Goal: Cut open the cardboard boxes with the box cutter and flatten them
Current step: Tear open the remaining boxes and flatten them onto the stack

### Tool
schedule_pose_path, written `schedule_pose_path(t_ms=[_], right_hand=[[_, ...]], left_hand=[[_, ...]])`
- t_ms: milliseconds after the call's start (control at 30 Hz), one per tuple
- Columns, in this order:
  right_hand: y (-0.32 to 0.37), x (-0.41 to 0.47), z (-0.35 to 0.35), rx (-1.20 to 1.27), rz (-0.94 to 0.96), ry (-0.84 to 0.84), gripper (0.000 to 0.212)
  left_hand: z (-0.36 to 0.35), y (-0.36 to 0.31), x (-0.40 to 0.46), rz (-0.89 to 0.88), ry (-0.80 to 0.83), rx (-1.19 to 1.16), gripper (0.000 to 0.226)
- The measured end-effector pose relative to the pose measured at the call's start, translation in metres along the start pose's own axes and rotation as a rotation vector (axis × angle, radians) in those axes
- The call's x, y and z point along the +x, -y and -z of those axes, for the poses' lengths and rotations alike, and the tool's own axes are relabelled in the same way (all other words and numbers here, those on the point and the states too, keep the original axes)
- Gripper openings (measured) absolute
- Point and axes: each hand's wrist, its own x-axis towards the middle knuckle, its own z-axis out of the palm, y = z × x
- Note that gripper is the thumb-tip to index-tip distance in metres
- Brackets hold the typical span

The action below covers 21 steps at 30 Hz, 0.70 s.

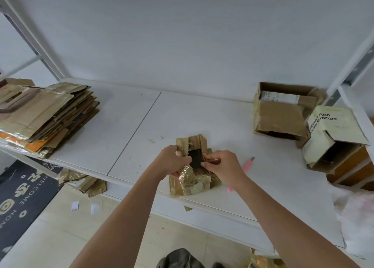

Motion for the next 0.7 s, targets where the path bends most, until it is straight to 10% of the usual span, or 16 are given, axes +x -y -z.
schedule_pose_path(t_ms=[400,700], right_hand=[[-0.001,-0.002,0.006,0.02,-0.014,0.017,0.034],[0.015,0.007,0.018,-0.348,0.066,0.017,0.053]], left_hand=[[0.022,0.022,-0.001,-0.014,0.167,-0.317,0.019],[0.016,0.008,-0.007,-0.157,-0.097,-0.104,0.011]])
